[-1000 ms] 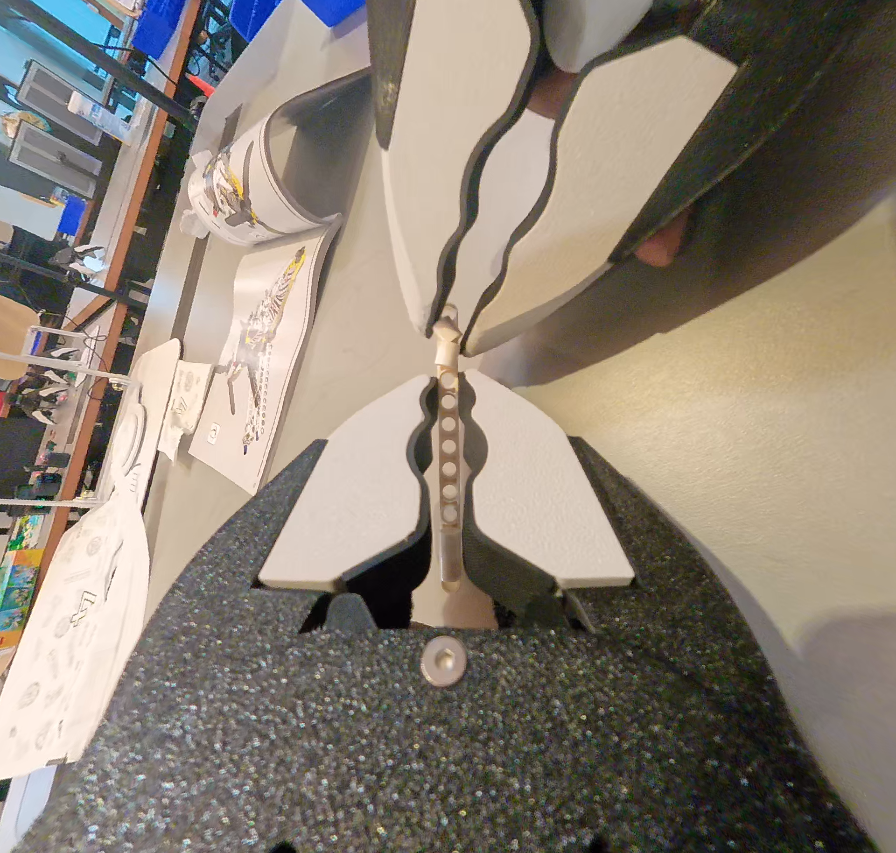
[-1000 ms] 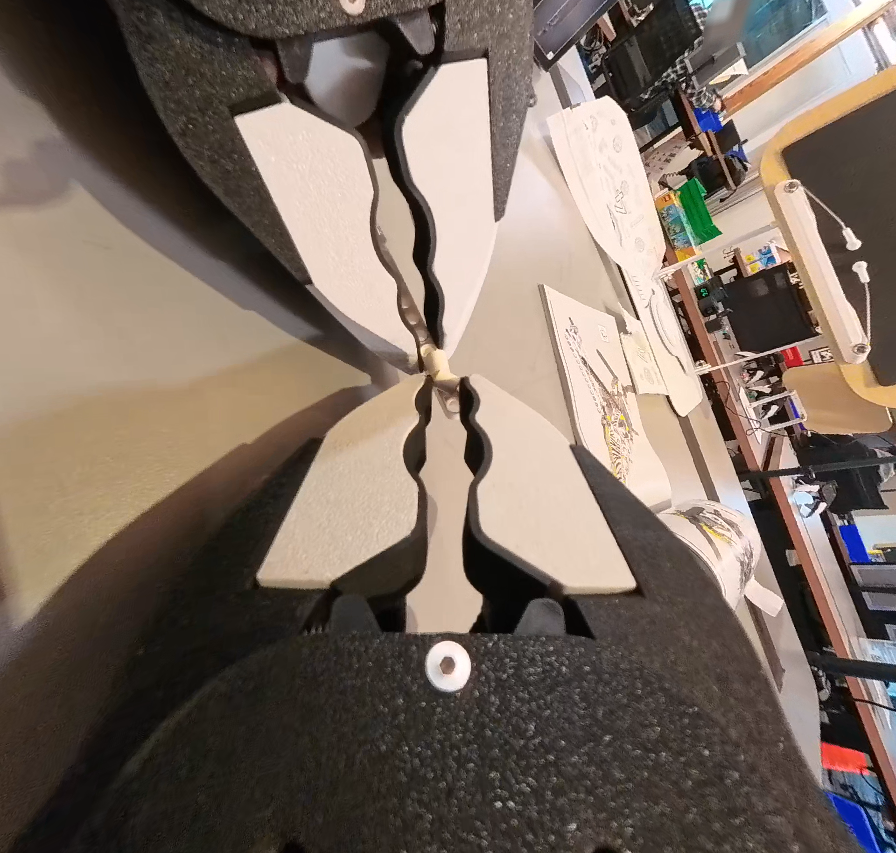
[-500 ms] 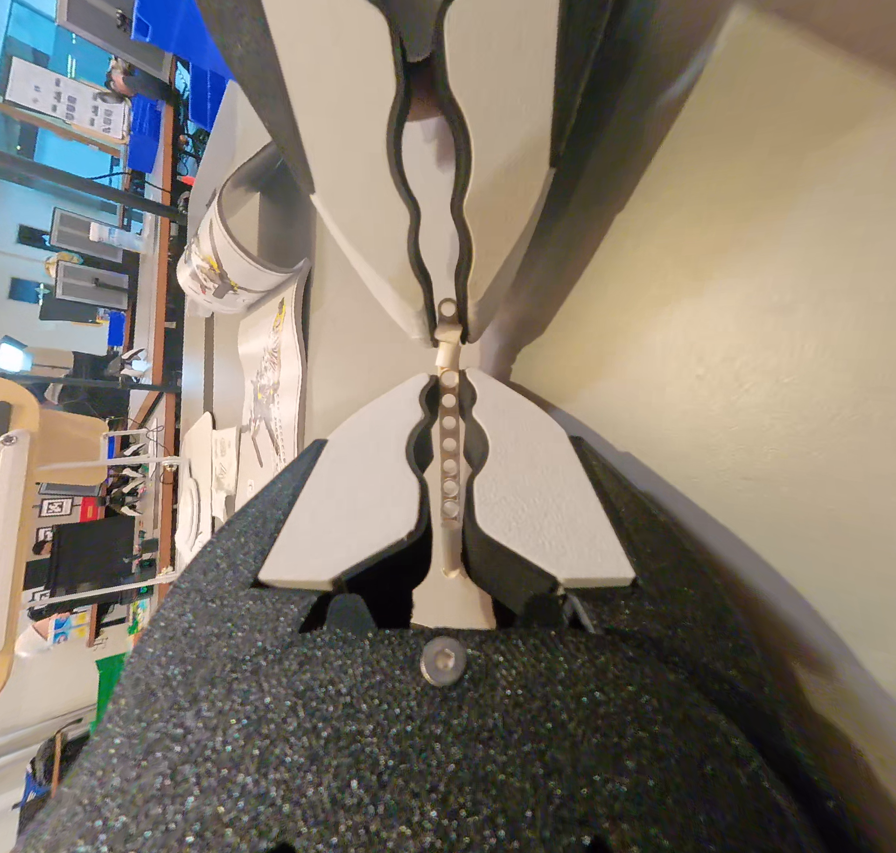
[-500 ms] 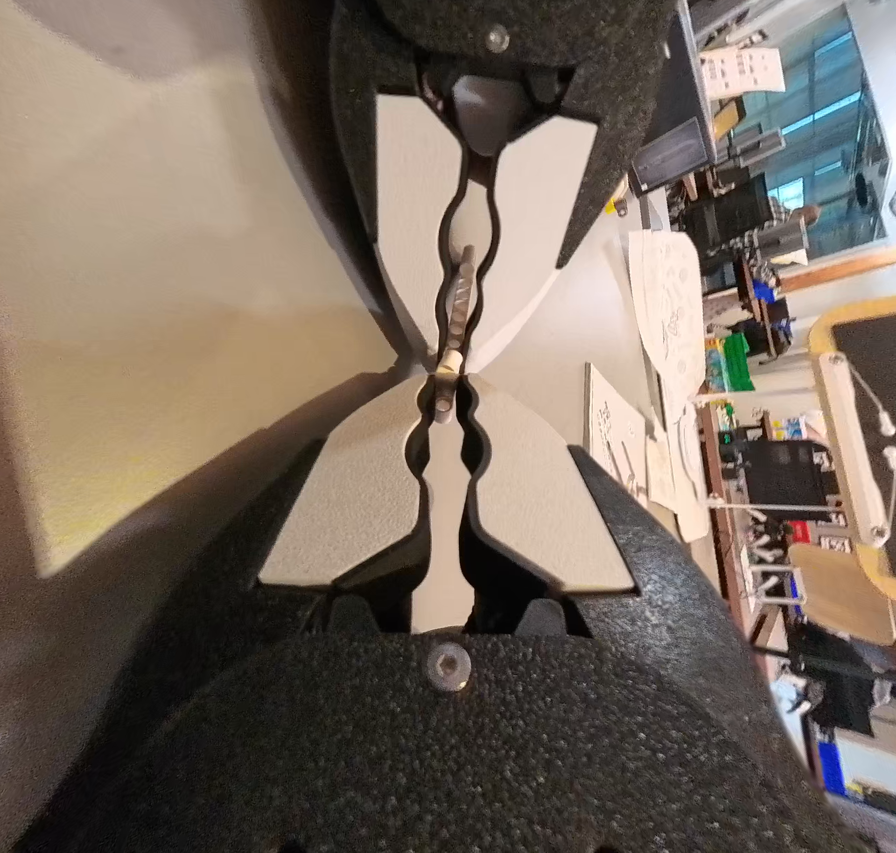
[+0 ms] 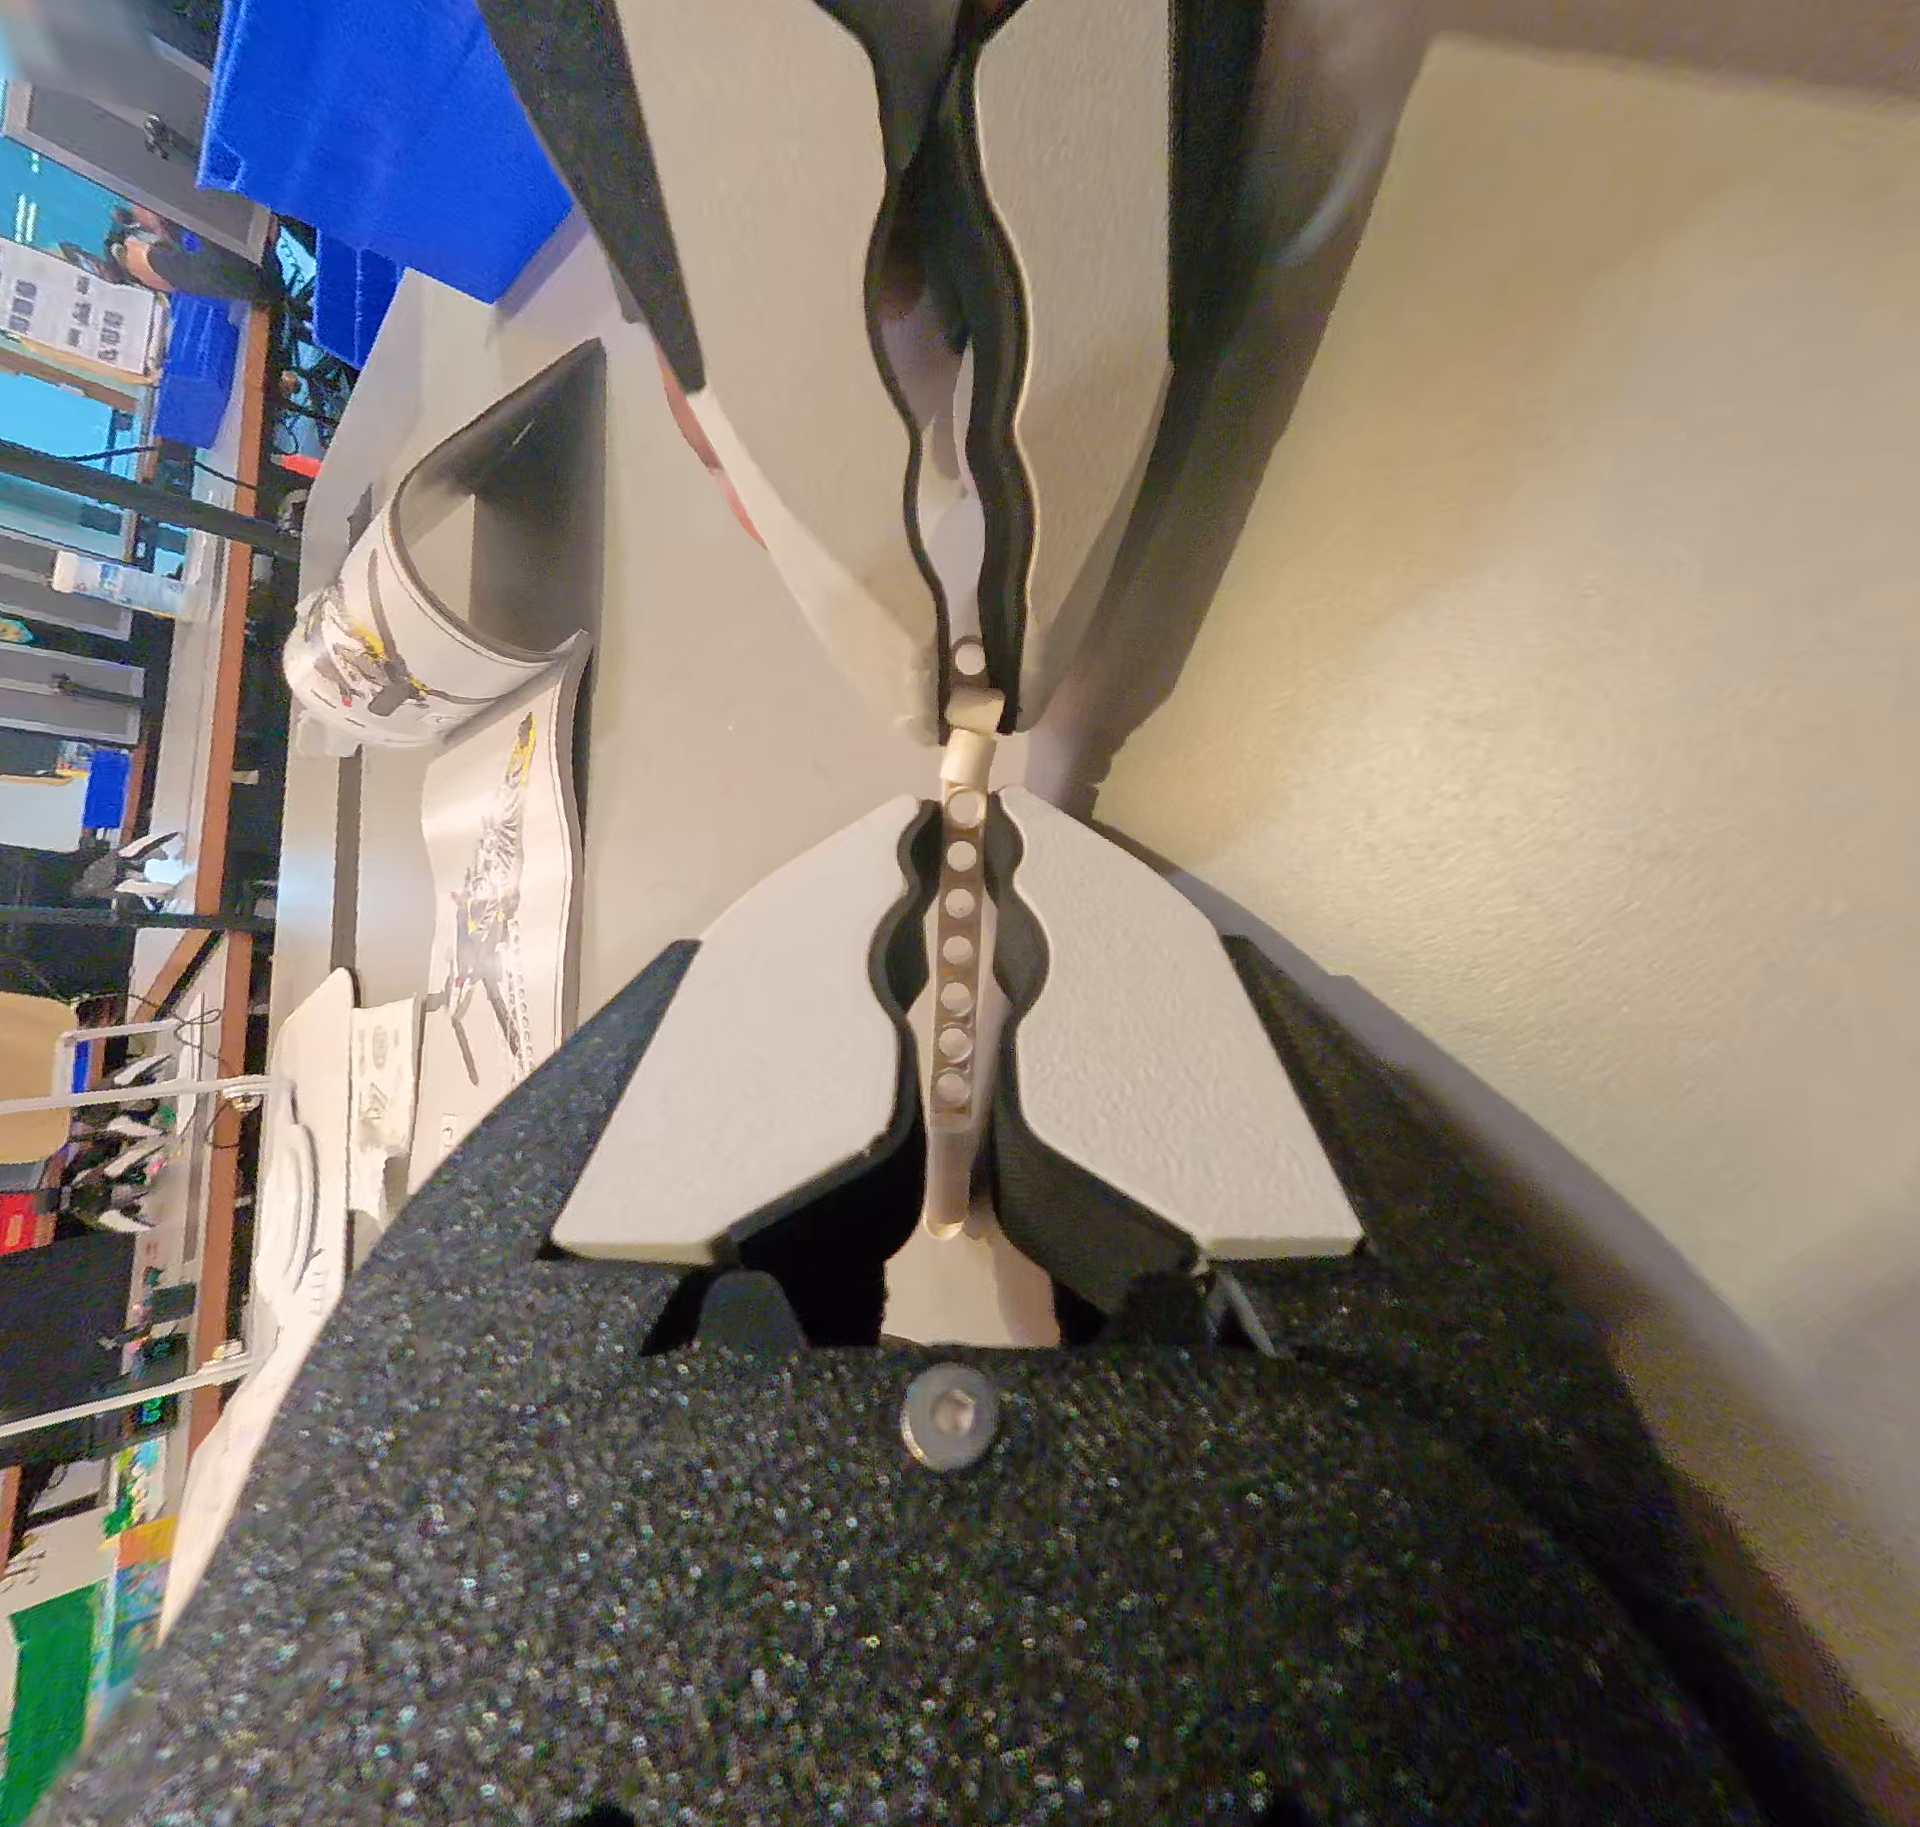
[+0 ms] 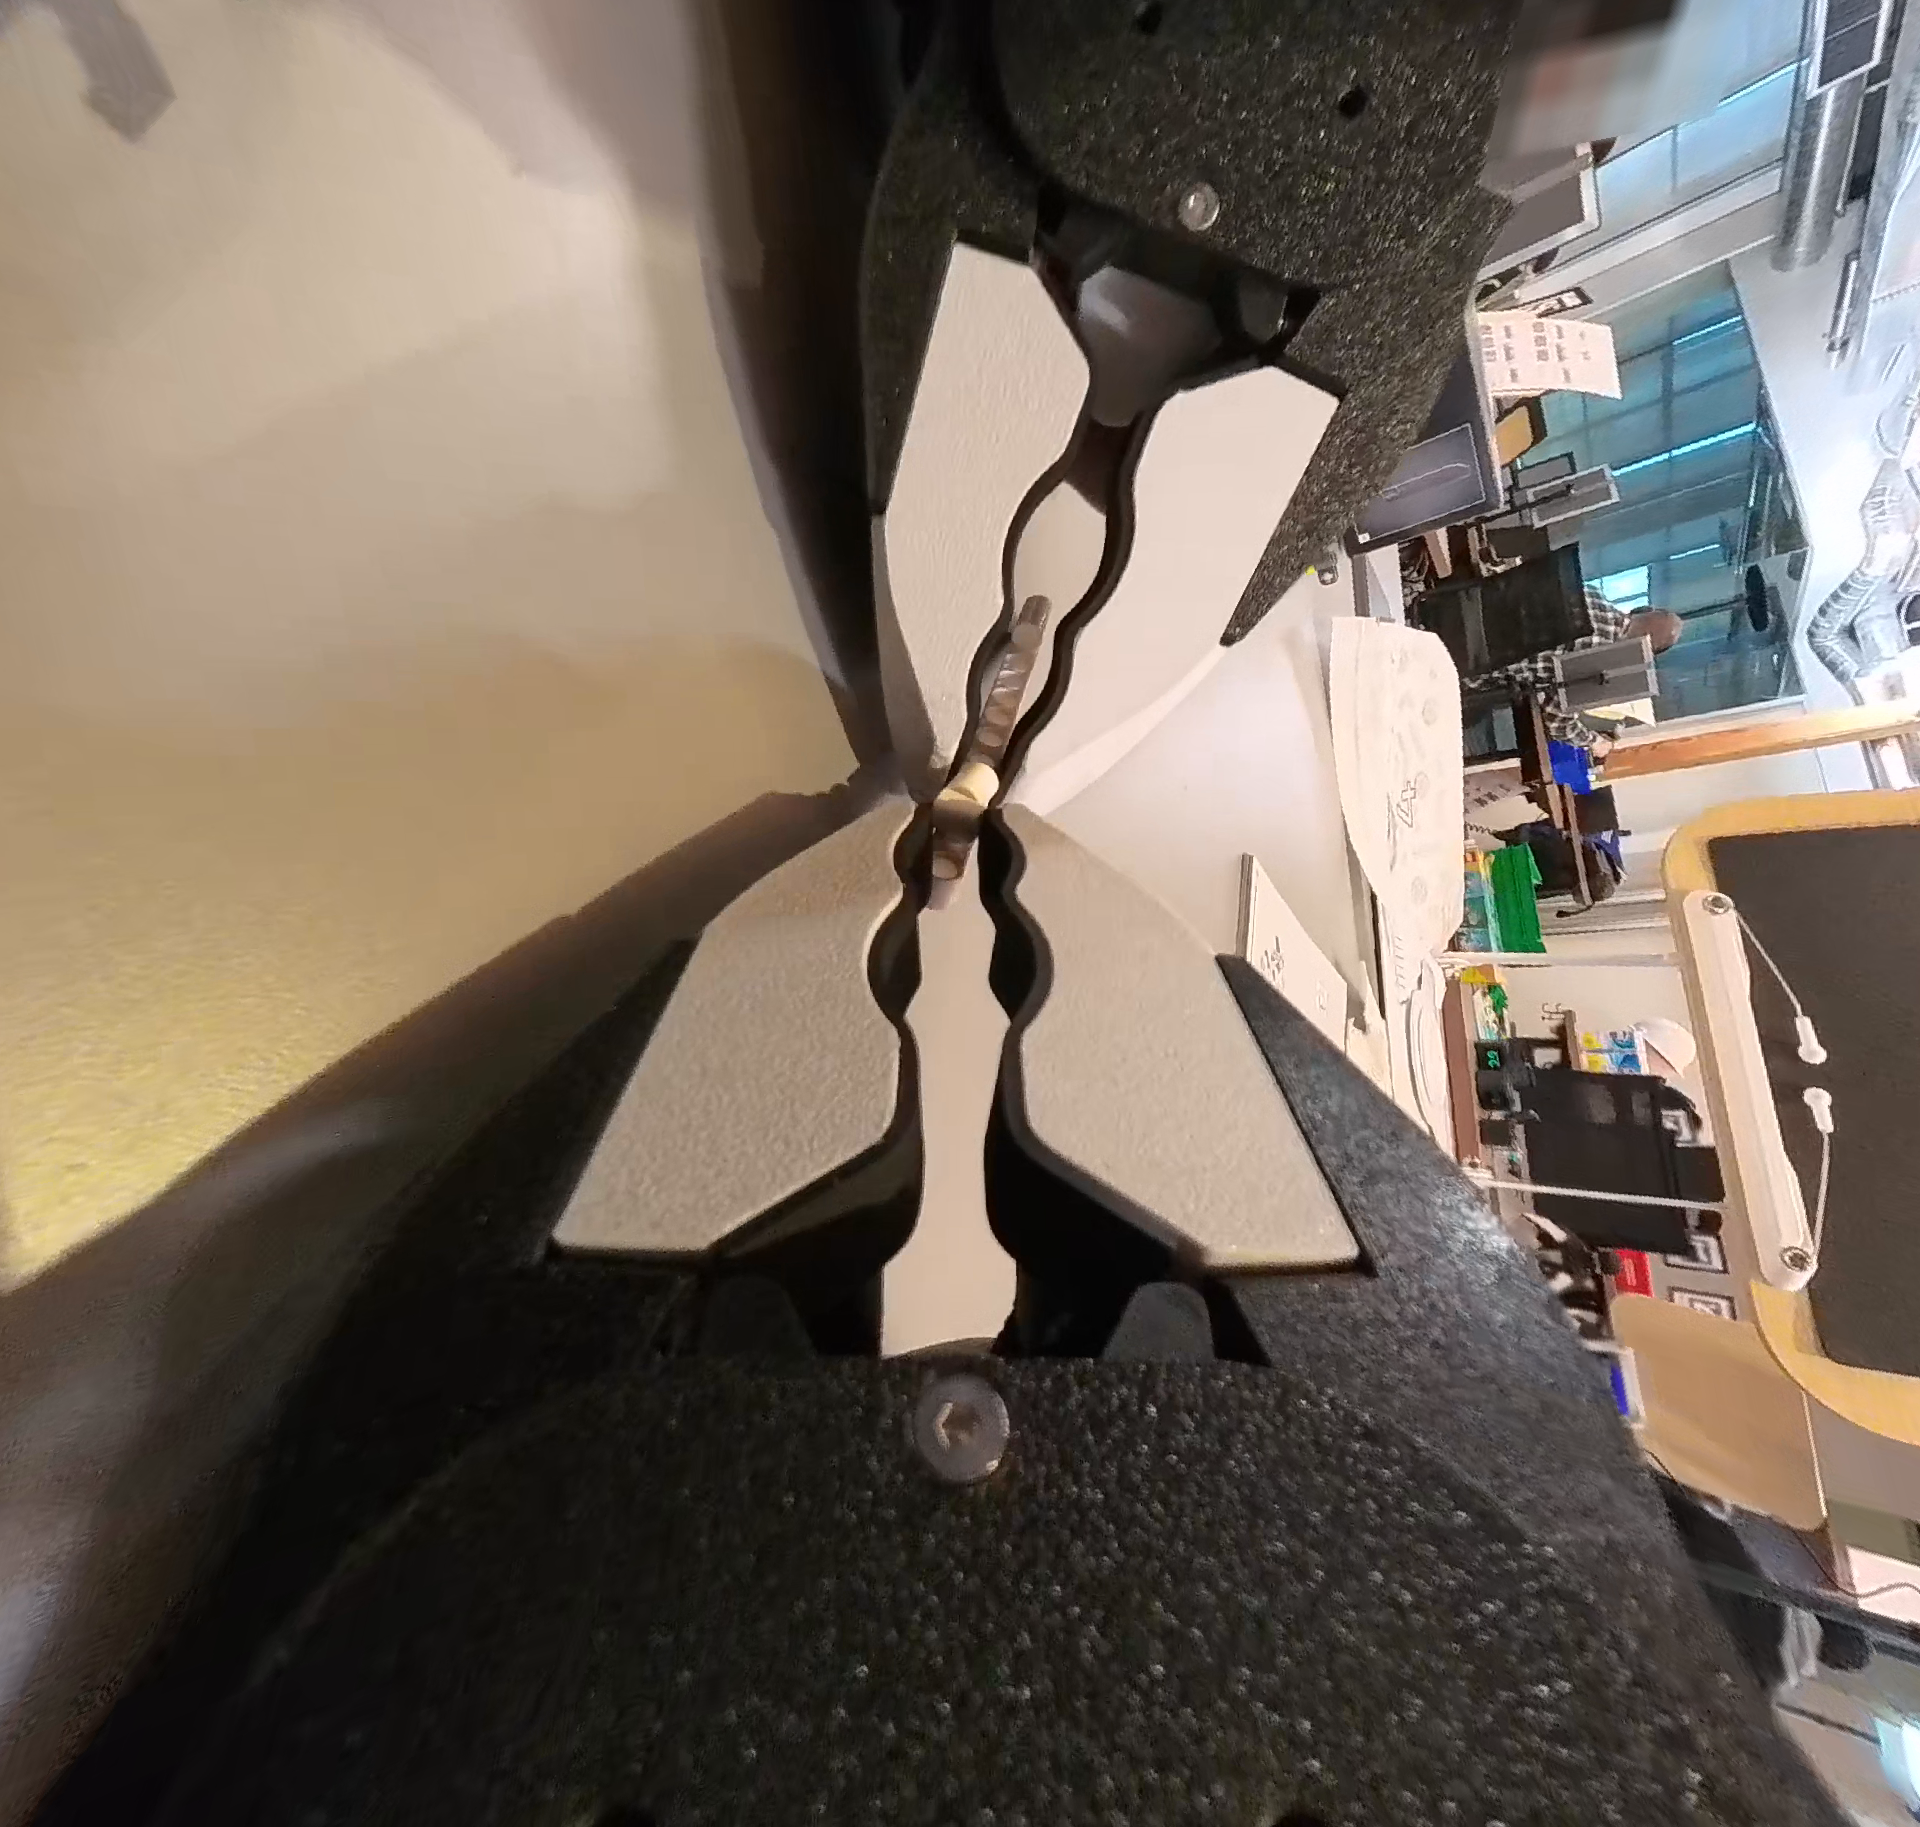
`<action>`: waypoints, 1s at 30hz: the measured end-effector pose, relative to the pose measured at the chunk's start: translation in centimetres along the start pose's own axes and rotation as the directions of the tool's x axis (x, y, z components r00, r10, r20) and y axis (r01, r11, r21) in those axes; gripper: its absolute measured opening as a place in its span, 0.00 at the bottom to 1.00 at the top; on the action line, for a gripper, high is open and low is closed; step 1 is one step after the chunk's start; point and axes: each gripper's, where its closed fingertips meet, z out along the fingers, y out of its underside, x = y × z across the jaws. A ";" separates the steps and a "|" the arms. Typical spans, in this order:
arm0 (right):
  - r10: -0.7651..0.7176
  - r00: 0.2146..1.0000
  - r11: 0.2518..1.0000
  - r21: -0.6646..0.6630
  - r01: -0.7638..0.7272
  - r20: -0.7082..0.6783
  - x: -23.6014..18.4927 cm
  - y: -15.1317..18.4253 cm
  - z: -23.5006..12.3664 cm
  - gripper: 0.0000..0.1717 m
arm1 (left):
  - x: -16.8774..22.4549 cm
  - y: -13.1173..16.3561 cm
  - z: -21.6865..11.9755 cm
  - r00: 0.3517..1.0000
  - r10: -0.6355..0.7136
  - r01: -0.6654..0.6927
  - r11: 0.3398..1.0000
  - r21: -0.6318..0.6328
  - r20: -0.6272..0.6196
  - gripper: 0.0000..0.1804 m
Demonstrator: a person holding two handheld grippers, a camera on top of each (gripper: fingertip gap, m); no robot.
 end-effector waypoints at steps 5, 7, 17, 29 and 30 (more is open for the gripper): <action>0.007 1.000 1.000 0.022 -0.007 0.001 0.1 -0.3 -0.2 0.05 | 0.1 -0.2 -0.1 0.999 -0.028 0.028 0.999 0.040 -0.018 0.06; 0.016 1.000 1.000 0.026 -0.016 0.002 0.1 -0.3 -0.2 0.05 | 0.0 -0.3 -0.1 0.999 -0.037 0.037 0.998 0.045 -0.016 0.06; 0.115 0.992 0.993 -0.017 -0.116 -0.060 1.1 0.5 0.1 0.06 | -1.0 0.2 0.2 0.995 -0.052 0.055 0.998 -0.032 0.091 0.05; 0.174 0.968 0.974 -0.111 -0.195 -0.182 2.3 1.1 0.7 0.09 | -1.6 1.0 0.4 0.987 -0.095 0.106 0.991 -0.078 0.133 0.05; 0.181 0.967 0.972 -0.117 -0.204 -0.182 2.3 1.2 0.7 0.10 | -1.7 1.0 0.4 0.986 -0.094 0.106 0.991 -0.083 0.137 0.05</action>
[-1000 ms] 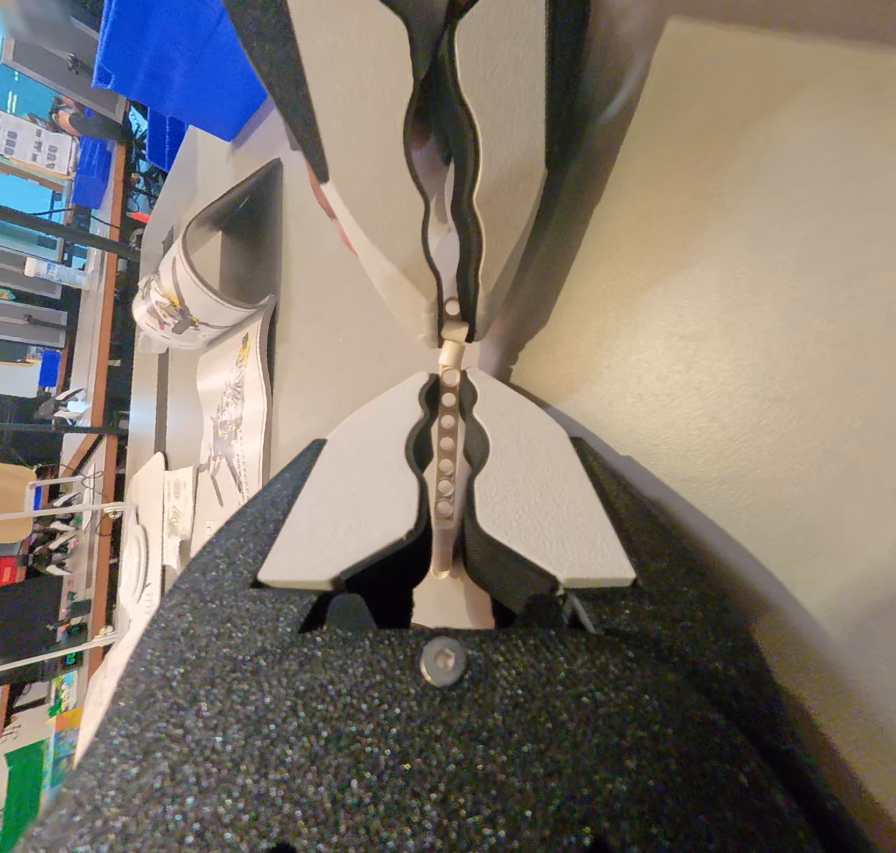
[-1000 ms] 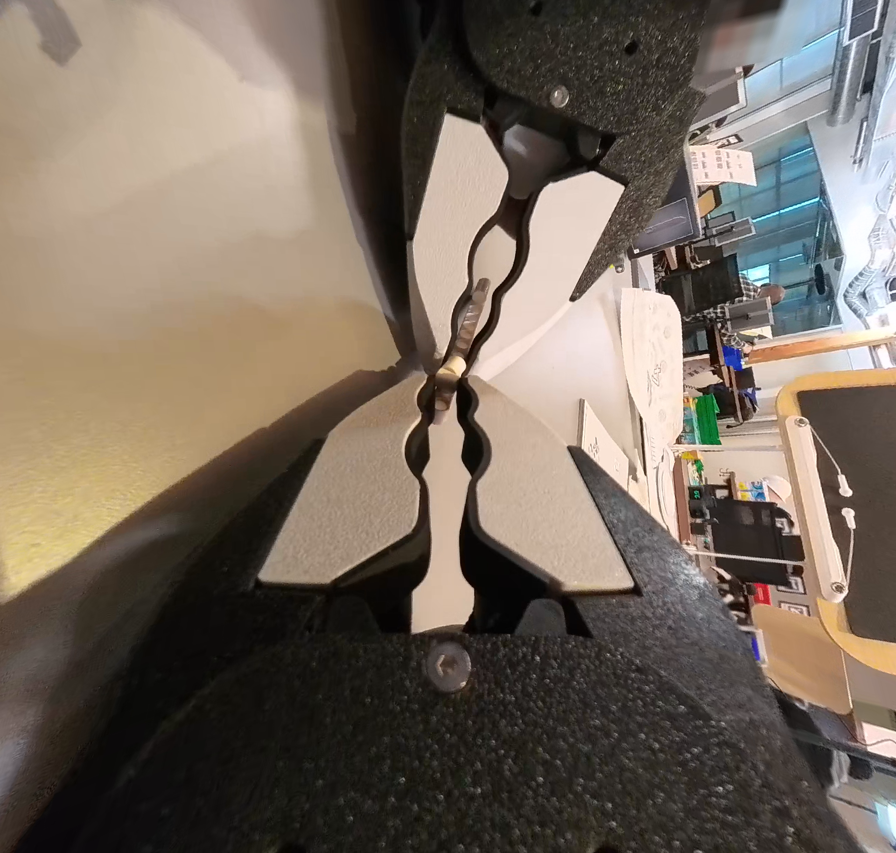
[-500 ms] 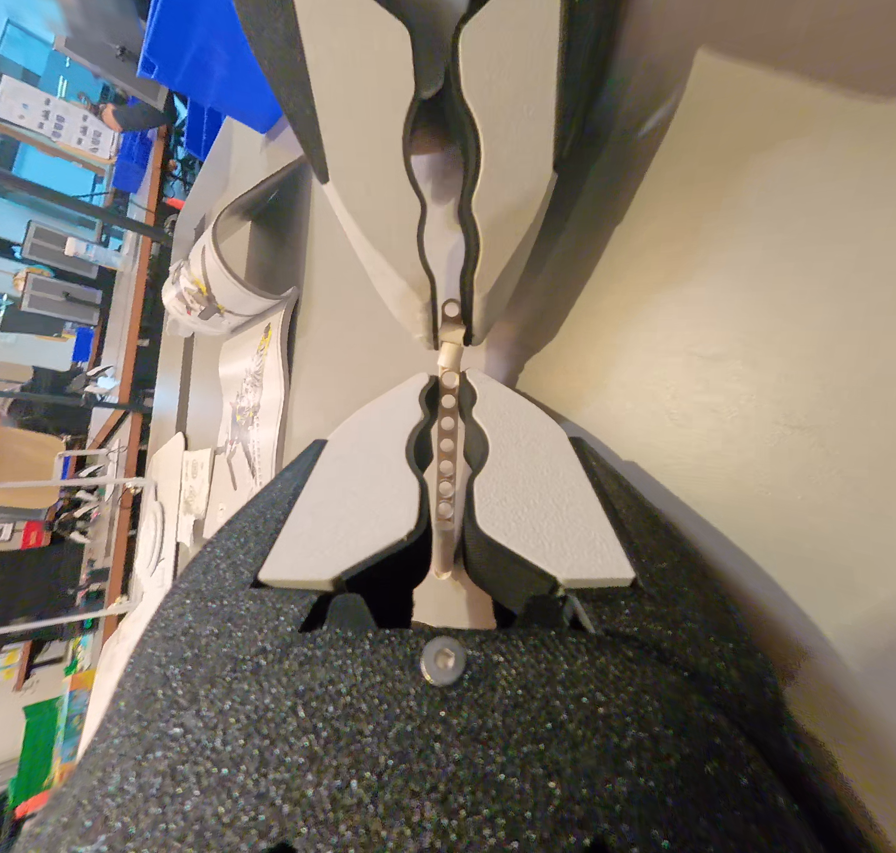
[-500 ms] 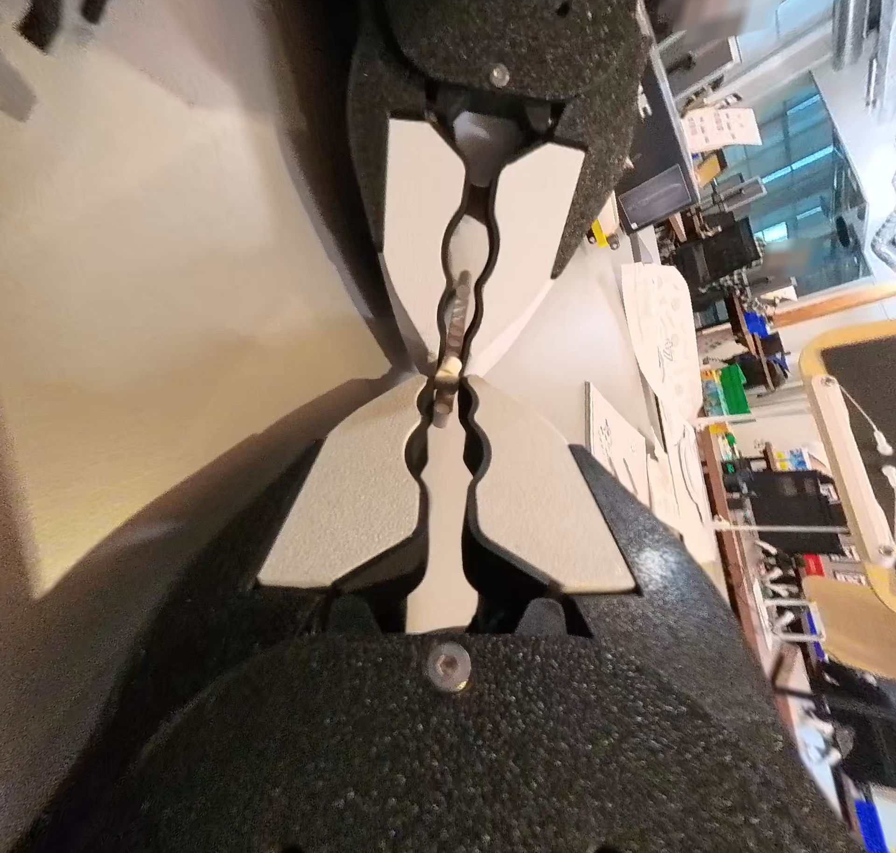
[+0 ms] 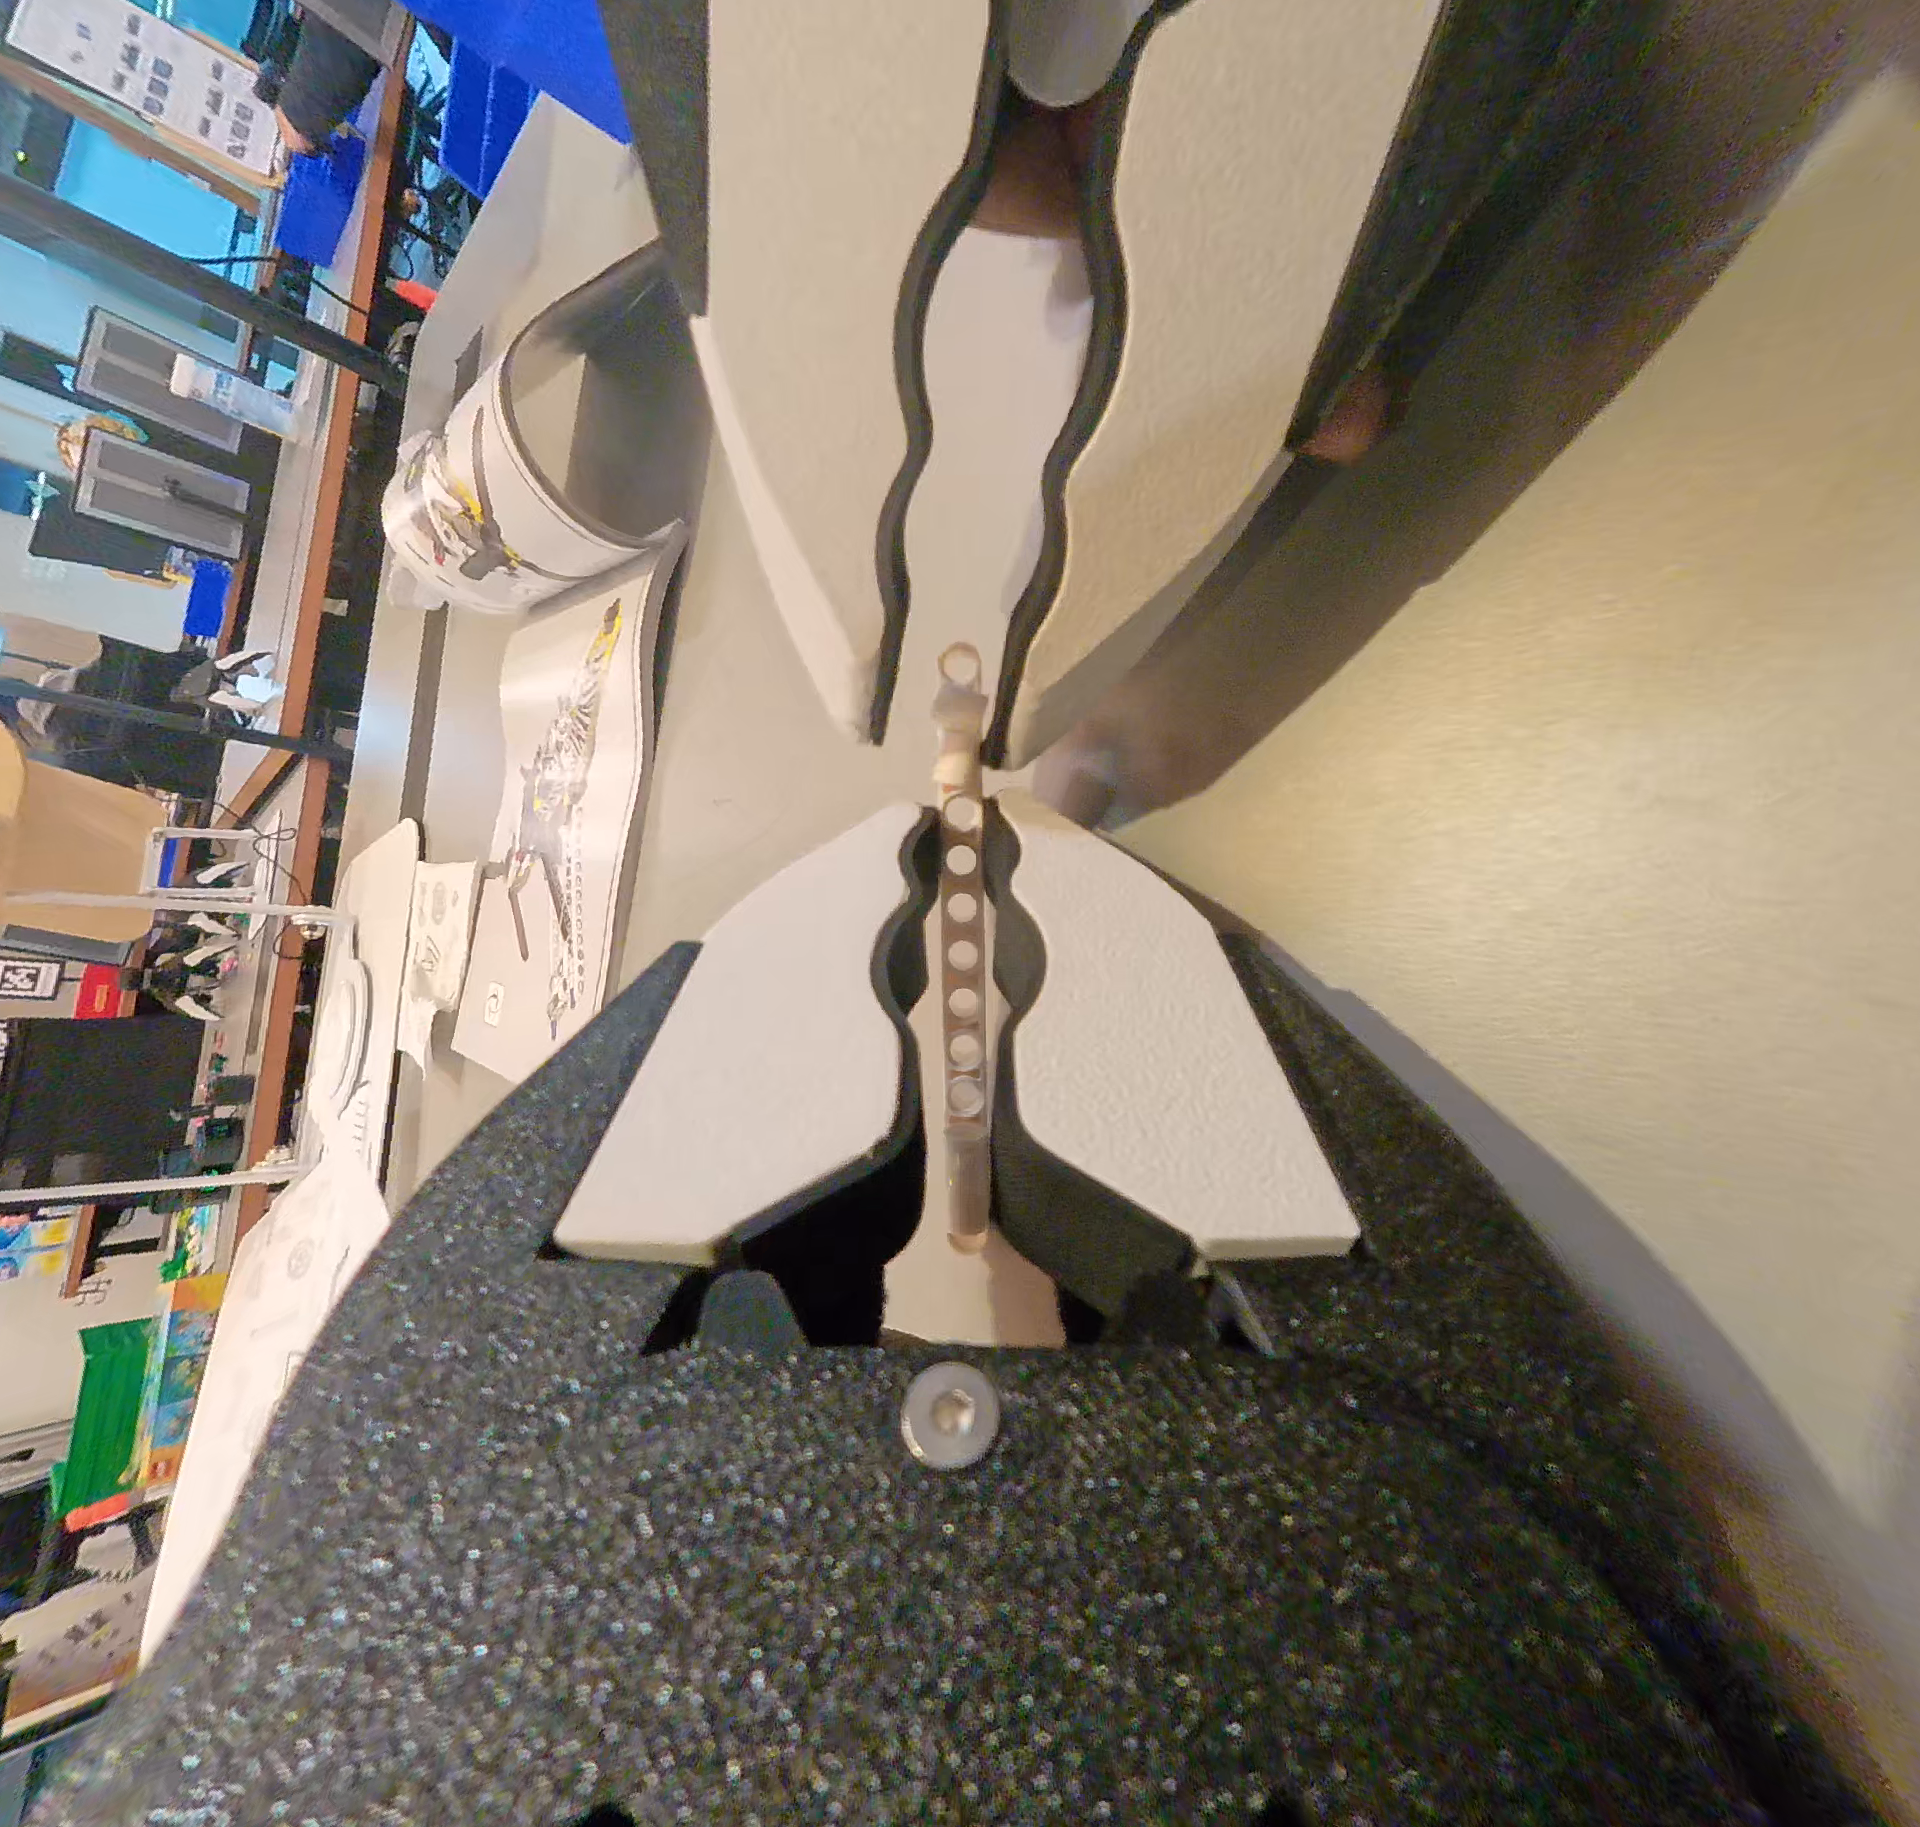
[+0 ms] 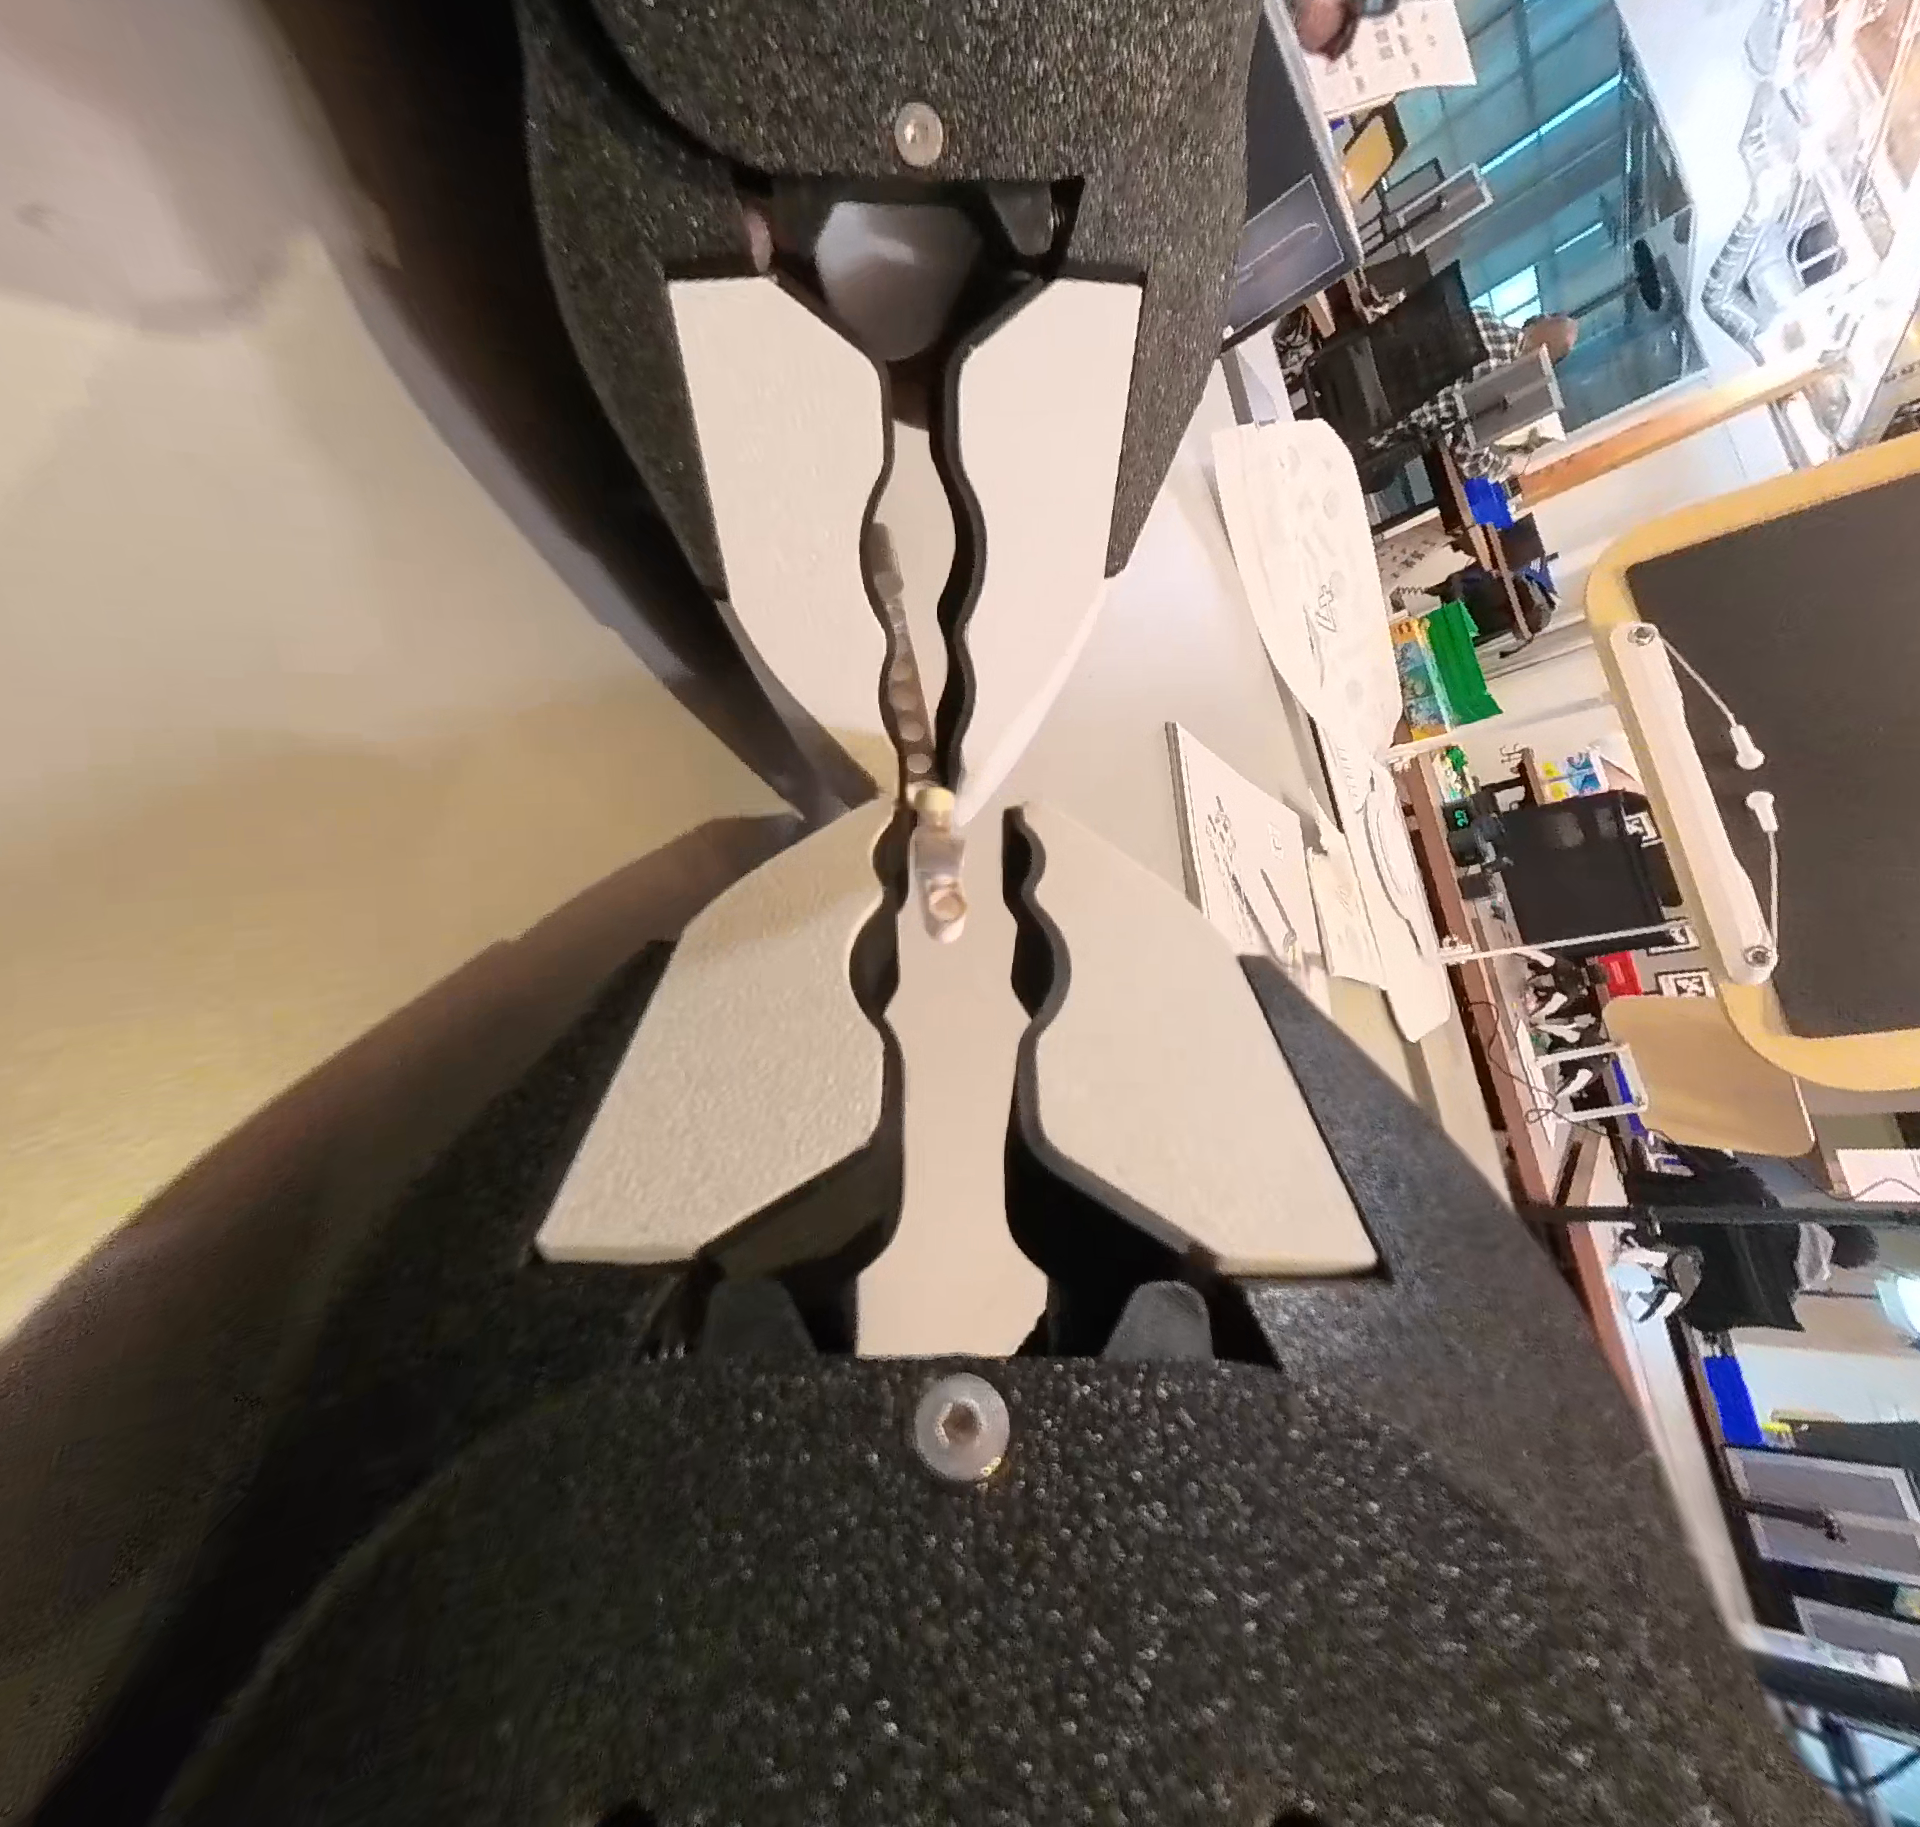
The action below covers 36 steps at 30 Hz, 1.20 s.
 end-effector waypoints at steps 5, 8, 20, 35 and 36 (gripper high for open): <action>0.014 1.000 0.999 -0.050 -0.013 0.015 -0.2 0.8 0.4 0.09 | 0.0 -0.2 0.0 1.000 -0.002 0.002 1.000 0.006 0.002 0.05; -0.002 1.000 0.999 -0.049 0.003 0.011 -0.3 0.6 0.4 0.06 | 0.0 -0.1 0.0 1.000 -0.003 0.003 1.000 0.001 0.007 0.05; -0.071 0.997 0.995 -0.075 0.071 0.007 -0.4 0.6 0.2 0.05 | -0.3 -0.2 0.3 0.995 0.073 -0.071 0.997 -0.021 0.069 0.06; -0.064 0.998 0.997 0.048 0.065 -0.023 -0.2 -1.5 -1.1 0.05 | -2.2 2.5 0.6 0.993 0.003 0.014 0.990 -0.137 0.119 0.05; -0.061 0.998 0.997 0.047 0.062 -0.030 -0.1 -1.4 -1.1 0.05 | -2.1 2.2 0.6 0.994 -0.008 0.022 0.992 -0.127 0.109 0.05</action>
